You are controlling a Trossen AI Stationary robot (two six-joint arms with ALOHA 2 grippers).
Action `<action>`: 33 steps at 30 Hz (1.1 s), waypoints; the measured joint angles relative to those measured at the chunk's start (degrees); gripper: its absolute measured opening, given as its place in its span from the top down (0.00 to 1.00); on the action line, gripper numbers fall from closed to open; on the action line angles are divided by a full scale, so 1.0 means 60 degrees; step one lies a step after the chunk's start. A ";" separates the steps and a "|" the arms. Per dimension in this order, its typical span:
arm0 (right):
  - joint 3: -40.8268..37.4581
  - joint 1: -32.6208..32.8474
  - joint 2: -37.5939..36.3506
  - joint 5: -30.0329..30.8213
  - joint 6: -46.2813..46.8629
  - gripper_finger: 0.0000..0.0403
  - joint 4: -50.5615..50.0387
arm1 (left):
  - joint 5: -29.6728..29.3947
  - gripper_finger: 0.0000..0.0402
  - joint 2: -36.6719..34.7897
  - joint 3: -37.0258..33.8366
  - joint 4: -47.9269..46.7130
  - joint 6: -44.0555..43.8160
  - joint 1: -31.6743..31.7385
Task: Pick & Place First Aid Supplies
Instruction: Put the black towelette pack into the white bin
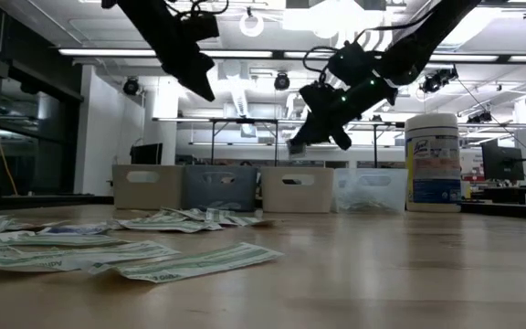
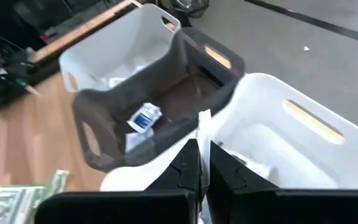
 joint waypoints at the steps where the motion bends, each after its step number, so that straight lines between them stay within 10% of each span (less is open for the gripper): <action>1: 0.0000 -0.0039 0.0000 -0.0002 -0.0067 1.00 -0.0071 | 0.0190 0.59 0.0000 0.0000 0.0008 -0.0001 0.0144; 13: -0.0007 -0.0123 0.1019 -0.0552 0.0584 0.97 -0.0291 | 0.2220 0.59 -0.0005 -0.0105 0.0083 0.0047 0.1631; 33: -0.0011 -0.0264 0.0407 -0.1152 0.0821 0.51 -0.0481 | 0.2423 0.59 -0.0309 -0.0528 -0.2364 -0.1729 0.0288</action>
